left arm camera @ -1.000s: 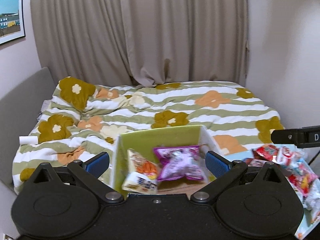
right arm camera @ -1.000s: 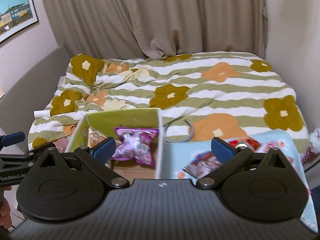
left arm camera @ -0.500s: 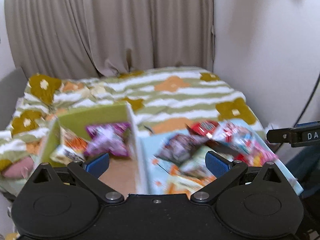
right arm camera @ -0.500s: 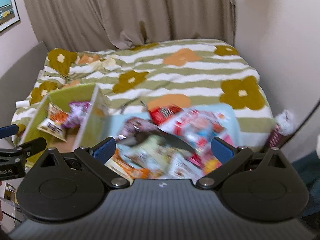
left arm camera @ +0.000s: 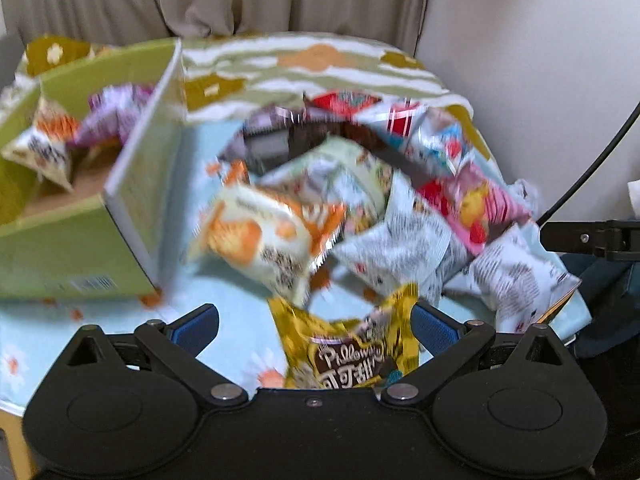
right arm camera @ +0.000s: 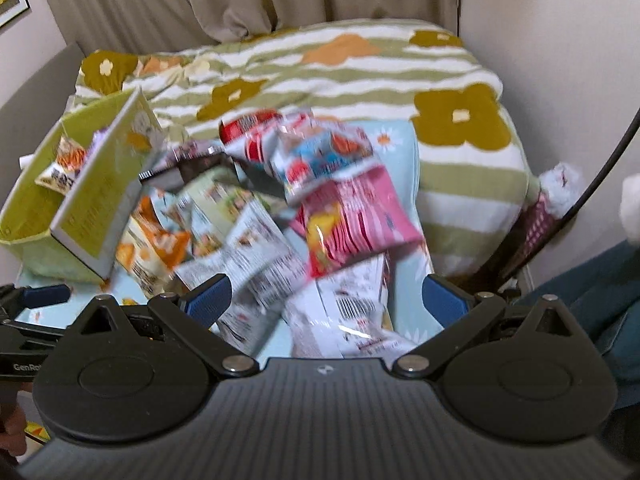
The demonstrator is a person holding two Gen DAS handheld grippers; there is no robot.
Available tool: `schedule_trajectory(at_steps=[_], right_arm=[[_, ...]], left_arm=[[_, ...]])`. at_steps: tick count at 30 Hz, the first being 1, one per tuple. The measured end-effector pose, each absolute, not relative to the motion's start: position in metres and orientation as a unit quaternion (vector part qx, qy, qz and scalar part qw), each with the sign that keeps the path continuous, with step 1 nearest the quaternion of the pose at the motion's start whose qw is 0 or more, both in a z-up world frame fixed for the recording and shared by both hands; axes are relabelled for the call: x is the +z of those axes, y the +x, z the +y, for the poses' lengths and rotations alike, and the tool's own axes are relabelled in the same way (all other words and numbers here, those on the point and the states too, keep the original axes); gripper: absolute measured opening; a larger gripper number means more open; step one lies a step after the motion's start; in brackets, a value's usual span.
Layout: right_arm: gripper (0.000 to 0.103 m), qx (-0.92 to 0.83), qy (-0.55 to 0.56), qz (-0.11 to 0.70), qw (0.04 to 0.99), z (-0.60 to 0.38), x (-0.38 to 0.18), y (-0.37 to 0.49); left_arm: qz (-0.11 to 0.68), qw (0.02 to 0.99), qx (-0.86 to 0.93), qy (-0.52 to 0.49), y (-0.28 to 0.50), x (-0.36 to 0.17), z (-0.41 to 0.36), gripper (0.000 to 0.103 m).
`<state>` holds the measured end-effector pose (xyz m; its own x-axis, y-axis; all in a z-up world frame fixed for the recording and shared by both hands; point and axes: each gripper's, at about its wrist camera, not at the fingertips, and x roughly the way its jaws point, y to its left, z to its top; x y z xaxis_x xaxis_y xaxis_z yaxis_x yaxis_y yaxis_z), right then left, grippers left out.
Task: Organize snacks
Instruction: 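Grasp a yellow Pillows bag with left tool while right tool grasps white bag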
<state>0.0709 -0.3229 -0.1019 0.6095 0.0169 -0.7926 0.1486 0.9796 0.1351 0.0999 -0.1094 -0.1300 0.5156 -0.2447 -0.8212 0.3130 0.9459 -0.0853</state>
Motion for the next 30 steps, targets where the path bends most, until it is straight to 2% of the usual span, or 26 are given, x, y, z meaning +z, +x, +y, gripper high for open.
schedule_trajectory(at_steps=[11, 15, 17, 30], right_arm=[[0.103, -0.015, 0.088, 0.463, 0.882, -0.327, -0.144, 0.085], [0.103, -0.013, 0.089, 0.473, 0.877, -0.327, -0.154, 0.087], [0.103, -0.012, 0.085, 0.476, 0.875, -0.325, -0.157, 0.089], [0.103, -0.016, 0.059, 0.494, 0.867, -0.319, -0.169, 0.099]], left_arm=[[0.499, 0.847, -0.184, 0.015, 0.114, -0.186, -0.115, 0.102], [0.512, 0.833, -0.211, -0.005, 0.116, -0.197, -0.114, 0.090], [0.515, 0.827, -0.223, -0.019, 0.117, -0.199, -0.113, 0.076], [0.516, 0.826, -0.225, -0.018, 0.116, -0.190, -0.104, 0.070]])
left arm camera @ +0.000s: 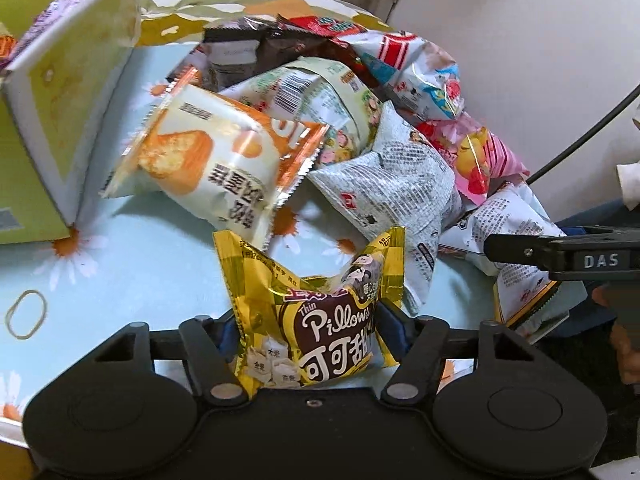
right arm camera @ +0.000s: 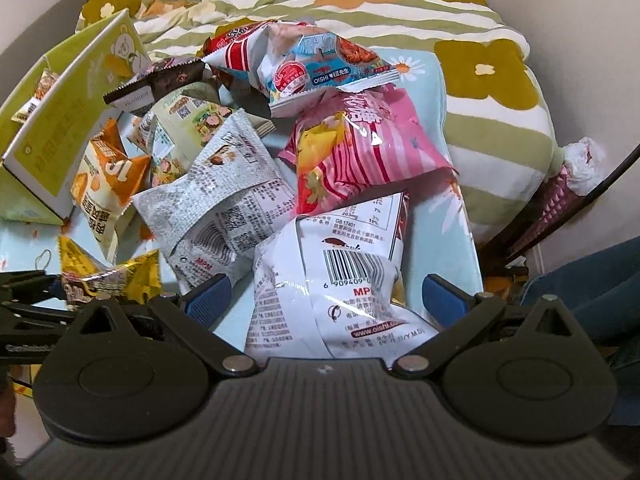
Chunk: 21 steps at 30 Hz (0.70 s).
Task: Organize snacks
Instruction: 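Grasp a yellow Pillows bag with left tool while right tool grasps white bag, then carry both bags over the box and open both tools to release them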
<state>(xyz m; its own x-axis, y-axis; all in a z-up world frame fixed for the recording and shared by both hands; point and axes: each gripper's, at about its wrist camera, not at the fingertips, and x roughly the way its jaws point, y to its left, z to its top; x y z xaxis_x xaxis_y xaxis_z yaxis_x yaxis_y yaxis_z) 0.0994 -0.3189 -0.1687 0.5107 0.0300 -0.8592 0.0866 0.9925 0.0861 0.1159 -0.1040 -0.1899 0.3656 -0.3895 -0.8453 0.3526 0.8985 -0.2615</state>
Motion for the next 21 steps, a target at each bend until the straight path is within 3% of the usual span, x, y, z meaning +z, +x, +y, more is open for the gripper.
schedule_trajectory(at_steps=[10, 14, 15, 21], right_arm=[[0.103, -0.020, 0.052, 0.511, 0.858, -0.317, -0.187, 0.106], [0.091, -0.016, 0.062, 0.514, 0.855, -0.317, -0.187, 0.102], [0.084, -0.018, 0.057, 0.513, 0.856, -0.316, -0.186, 0.100], [0.079, -0.031, 0.069, 0.504, 0.860, -0.317, -0.174, 0.087]], left_arm=[[0.506, 0.835, -0.213, -0.028, 0.107, -0.183, -0.089, 0.065], [0.502, 0.837, -0.214, -0.039, 0.104, -0.182, -0.085, 0.058], [0.499, 0.838, -0.215, -0.041, 0.104, -0.181, -0.085, 0.057], [0.489, 0.844, -0.216, -0.048, 0.098, -0.174, -0.081, 0.055]])
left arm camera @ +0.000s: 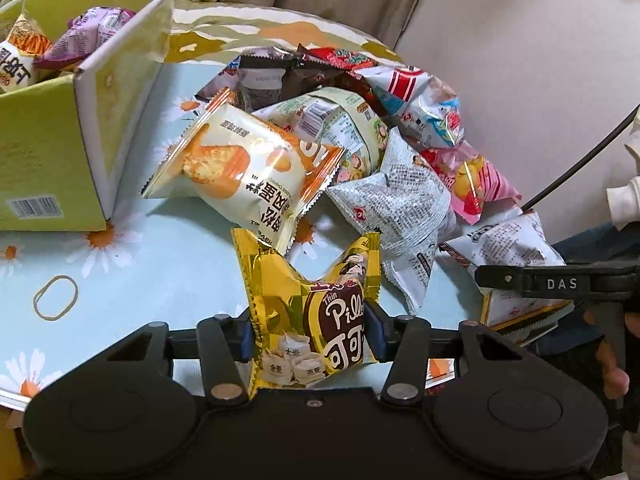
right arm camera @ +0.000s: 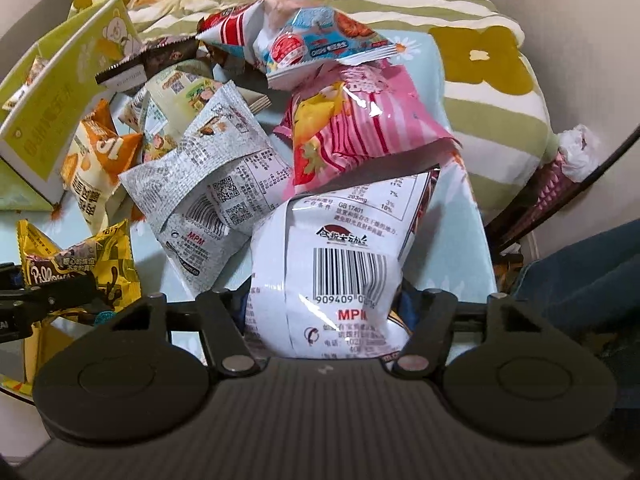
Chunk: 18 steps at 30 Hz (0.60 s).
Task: Organize snacks
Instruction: 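Carry both bags over the box and open both tools to release them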
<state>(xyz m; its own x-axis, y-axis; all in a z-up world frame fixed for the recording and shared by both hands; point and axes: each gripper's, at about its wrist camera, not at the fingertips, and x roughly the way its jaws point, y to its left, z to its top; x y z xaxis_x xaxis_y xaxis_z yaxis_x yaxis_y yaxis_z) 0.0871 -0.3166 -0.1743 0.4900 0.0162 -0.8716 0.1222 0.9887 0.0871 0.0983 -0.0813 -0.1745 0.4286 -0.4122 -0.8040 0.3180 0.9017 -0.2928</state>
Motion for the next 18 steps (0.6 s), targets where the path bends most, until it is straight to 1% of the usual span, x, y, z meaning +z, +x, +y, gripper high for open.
schedule_trajectory(at_steps=[8, 18], right_arm=[[0.078, -0.034, 0.082, 0.482, 0.872, -0.312, -0.146, 0.070], [0.078, -0.002, 0.089, 0.429, 0.899, -0.279, -0.082, 0.075]], left_arm=[[0.467, 0.854, -0.220, -0.065, 0.087, -0.150, -0.071, 0.052], [0.400, 0.887, -0.219, -0.073, 0.086, -0.079, -0.044, 0.052]])
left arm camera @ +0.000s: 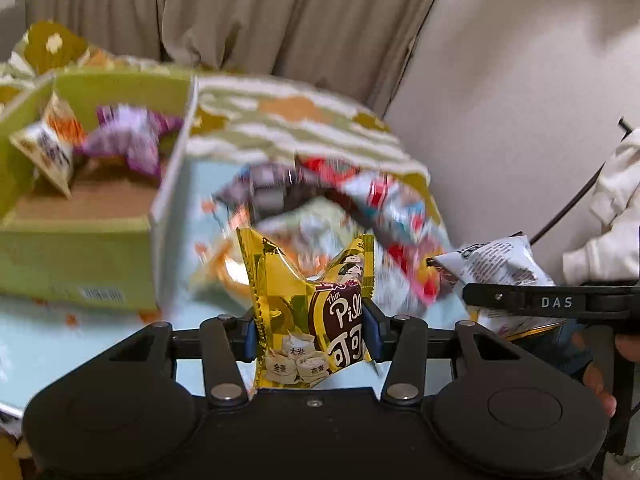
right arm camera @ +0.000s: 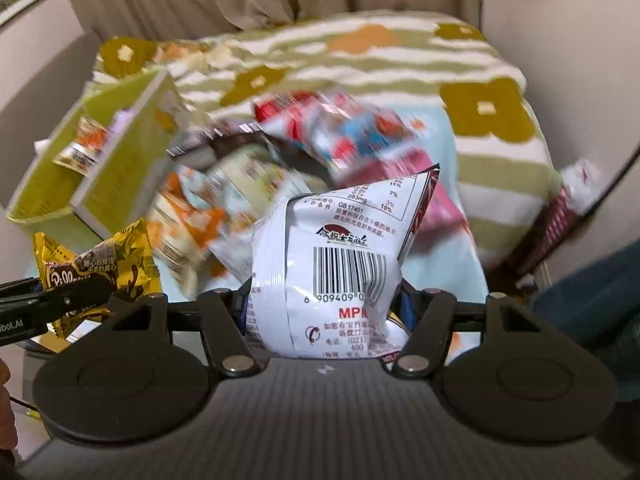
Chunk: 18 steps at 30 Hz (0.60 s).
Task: Organize snacks
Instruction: 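Carry both bags over the box and open both tools to release them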
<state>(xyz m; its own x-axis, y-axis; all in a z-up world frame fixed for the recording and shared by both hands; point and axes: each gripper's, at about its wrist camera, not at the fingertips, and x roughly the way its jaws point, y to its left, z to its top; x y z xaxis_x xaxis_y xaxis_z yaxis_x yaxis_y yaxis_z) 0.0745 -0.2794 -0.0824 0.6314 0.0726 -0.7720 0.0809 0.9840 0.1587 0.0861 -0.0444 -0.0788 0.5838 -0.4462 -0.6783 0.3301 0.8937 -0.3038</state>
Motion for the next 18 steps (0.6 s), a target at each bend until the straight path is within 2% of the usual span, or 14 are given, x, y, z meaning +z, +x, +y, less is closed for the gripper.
schedule_trajectory(at_steps=[8, 18], right_arm=[[0.078, 0.051, 0.083, 0.380, 0.920, -0.218, -0.032, 0.113], [0.078, 0.108, 0.082, 0.356, 0.925, -0.121, -0.005, 0.195]], left_arm=[[0.346, 0.917, -0.189, -0.069, 0.113, -0.023, 0.009, 0.052], [0.344, 0.926, -0.140, -0.064, 0.177, -0.005, 0.099, 0.052]])
